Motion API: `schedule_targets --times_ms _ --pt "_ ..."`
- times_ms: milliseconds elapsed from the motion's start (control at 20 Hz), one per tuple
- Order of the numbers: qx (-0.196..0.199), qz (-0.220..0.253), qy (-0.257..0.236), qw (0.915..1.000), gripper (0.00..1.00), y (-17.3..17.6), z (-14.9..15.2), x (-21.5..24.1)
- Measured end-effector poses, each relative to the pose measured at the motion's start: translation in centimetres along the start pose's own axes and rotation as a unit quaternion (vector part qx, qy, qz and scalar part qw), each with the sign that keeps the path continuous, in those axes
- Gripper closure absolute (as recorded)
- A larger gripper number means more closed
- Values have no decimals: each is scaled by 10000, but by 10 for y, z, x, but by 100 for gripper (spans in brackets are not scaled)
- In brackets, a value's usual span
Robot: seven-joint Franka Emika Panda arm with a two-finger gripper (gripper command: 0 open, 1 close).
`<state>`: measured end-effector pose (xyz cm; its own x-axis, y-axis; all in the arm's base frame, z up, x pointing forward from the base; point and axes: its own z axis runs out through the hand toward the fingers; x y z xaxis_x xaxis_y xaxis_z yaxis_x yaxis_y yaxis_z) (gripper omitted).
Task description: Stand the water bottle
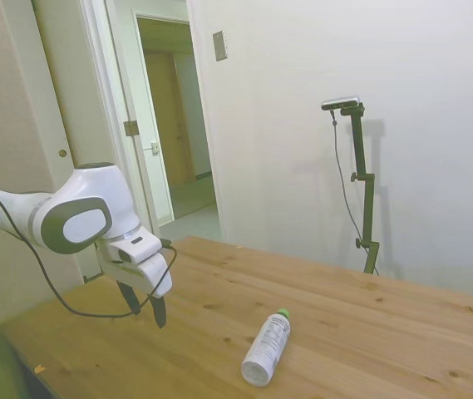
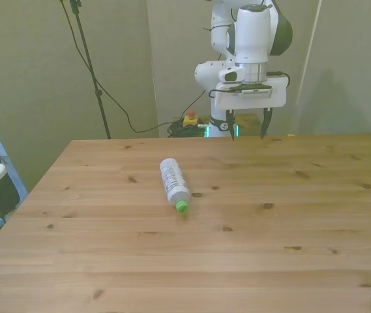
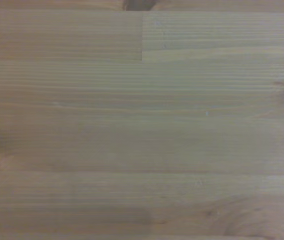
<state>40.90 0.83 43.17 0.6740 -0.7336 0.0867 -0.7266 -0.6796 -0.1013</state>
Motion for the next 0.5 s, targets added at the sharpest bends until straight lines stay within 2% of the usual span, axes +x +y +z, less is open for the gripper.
schedule_targets --times_ms 250,500 --pt "19 -2 85 10000 0 -4 0 10" --pt "-44 55 456 9989 0 -17 -11 69"
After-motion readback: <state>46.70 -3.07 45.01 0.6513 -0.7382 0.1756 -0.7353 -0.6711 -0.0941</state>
